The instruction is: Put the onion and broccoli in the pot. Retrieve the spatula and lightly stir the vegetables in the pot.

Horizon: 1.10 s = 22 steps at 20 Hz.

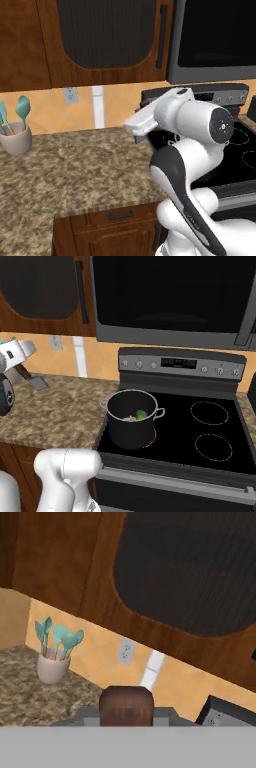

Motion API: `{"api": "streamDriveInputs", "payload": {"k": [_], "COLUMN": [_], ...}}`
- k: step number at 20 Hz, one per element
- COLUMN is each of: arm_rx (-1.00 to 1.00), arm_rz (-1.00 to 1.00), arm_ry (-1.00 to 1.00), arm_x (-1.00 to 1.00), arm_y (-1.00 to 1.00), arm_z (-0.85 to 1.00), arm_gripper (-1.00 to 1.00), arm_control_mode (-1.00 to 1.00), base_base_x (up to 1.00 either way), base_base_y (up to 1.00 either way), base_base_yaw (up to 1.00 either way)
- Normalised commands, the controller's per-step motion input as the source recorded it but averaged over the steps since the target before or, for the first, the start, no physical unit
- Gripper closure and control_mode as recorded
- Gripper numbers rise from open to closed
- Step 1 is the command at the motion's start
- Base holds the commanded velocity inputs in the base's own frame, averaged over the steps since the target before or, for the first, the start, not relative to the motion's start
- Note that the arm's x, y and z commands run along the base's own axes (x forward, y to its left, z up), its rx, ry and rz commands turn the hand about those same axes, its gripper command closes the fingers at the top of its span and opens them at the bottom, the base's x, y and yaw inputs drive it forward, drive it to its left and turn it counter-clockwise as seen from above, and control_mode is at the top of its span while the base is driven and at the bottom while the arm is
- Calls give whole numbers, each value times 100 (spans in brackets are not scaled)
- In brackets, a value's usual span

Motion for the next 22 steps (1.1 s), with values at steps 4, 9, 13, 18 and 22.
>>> {"api": "streamDriveInputs", "payload": {"k": [4,9,13,18,22], "arm_rx": [68,34,5,0,0], "arm_rz": [-28,-28,-24,-16,-13], "arm_ry": [32,24,4,-6,-6], "arm_x": [-1,8,6,-8,2], "arm_y": [-100,-98,-98,-82,-67], "arm_z": [33,6,0,-10,-17], "arm_gripper": [100,100,100,100,100], "arm_control_mode": [-100,-100,-100,-100,-100], "base_base_x": [0,0,0,0,0], "base_base_y": [0,0,0,0,0], "base_base_yaw": [0,0,0,0,0]}}
